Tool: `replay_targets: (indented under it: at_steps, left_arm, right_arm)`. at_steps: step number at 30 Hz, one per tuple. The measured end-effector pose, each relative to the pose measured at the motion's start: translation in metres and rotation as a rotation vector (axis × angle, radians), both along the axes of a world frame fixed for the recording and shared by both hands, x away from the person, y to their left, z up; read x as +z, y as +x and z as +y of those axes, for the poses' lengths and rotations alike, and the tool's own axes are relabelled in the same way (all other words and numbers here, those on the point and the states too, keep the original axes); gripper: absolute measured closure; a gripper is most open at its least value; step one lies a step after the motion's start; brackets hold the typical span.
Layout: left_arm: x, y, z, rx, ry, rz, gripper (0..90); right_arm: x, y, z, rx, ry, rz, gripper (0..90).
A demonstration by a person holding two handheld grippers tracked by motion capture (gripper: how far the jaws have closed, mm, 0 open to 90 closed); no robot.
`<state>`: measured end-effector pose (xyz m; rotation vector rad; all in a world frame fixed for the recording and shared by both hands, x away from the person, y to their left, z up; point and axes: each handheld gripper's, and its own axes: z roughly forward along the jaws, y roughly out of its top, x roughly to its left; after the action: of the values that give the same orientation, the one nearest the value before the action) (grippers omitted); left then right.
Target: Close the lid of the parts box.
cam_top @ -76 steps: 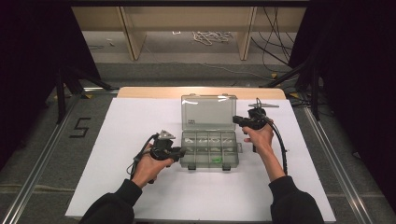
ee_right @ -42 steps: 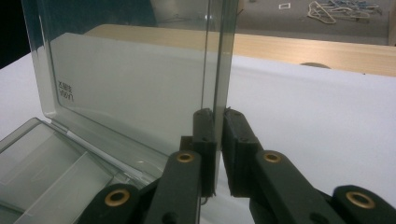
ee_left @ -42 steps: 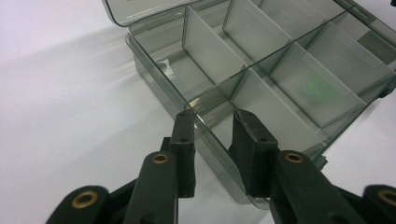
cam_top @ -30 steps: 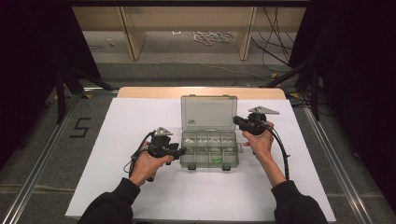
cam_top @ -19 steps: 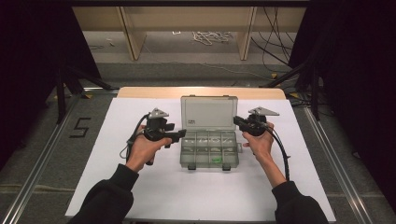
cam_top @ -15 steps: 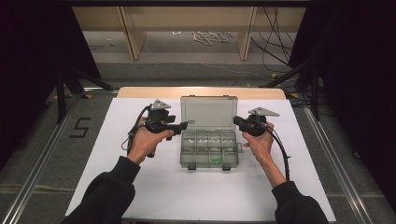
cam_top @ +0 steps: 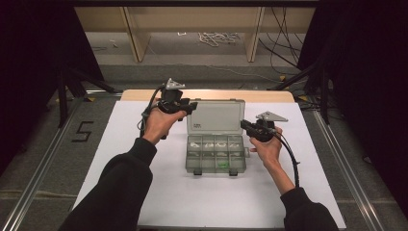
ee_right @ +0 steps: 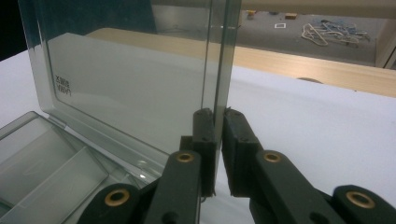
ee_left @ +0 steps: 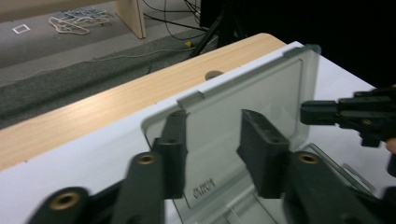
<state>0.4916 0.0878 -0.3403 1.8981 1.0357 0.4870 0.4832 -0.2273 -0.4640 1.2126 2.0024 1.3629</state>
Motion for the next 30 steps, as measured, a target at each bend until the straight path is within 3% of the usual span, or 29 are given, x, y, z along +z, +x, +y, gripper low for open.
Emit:
replay_targets:
  at_steps: [3,5,6,8,9,11,12,15,16,17,21,22,30]
  left_arm:
    - [0.004,0.008,-0.003,0.017,0.026,-0.017,77.6]
    - [0.007,0.012,-0.002,0.003,0.074,-0.013,83.5]
    - [0.008,0.015,-0.004,0.01,0.067,-0.017,86.5]
    - [0.009,0.021,-0.004,0.007,0.1,-0.012,89.8]
    - [0.009,0.024,-0.006,0.028,0.083,-0.016,89.9]
    - [0.009,0.03,-0.005,0.028,0.106,-0.001,90.0]
    - [0.007,0.032,-0.007,0.049,0.081,-0.002,90.0]
    - [0.003,0.038,-0.007,0.042,0.114,0.017,90.0]
    - [0.0,0.04,-0.01,0.067,0.084,0.012,90.0]
    - [0.0,0.041,-0.008,0.048,0.116,0.022,90.0]
    - [-0.007,0.047,-0.011,0.071,0.122,0.035,90.0]
    - [-0.01,0.048,-0.012,0.075,0.111,0.037,90.0]
    - [-0.012,0.049,-0.013,0.075,0.099,0.07,90.0]
  right_arm:
    - [-0.001,0.0,0.0,0.002,0.005,-0.008,84.6]
    - [-0.001,0.0,0.0,0.005,0.008,-0.005,84.6]
    - [-0.001,-0.001,0.0,0.006,0.012,0.0,84.6]
    - [-0.001,0.0,-0.001,0.006,0.006,-0.012,84.6]
    - [-0.002,0.0,-0.001,0.007,0.003,-0.02,84.6]
    - [-0.002,0.0,-0.001,0.009,0.006,-0.017,84.6]
    - [-0.001,0.0,-0.002,0.008,0.002,-0.023,84.6]
    - [-0.002,0.0,-0.001,0.009,0.007,-0.011,84.6]
    - [-0.002,0.0,-0.002,0.009,0.006,-0.011,84.6]
    - [-0.003,0.001,-0.002,0.009,0.0,-0.024,84.6]
    - [-0.003,0.0,-0.002,0.009,0.019,-0.012,84.6]
    - [-0.004,0.001,-0.002,0.012,0.013,-0.033,84.6]
    - [-0.004,0.001,-0.002,0.016,0.021,-0.022,84.4]
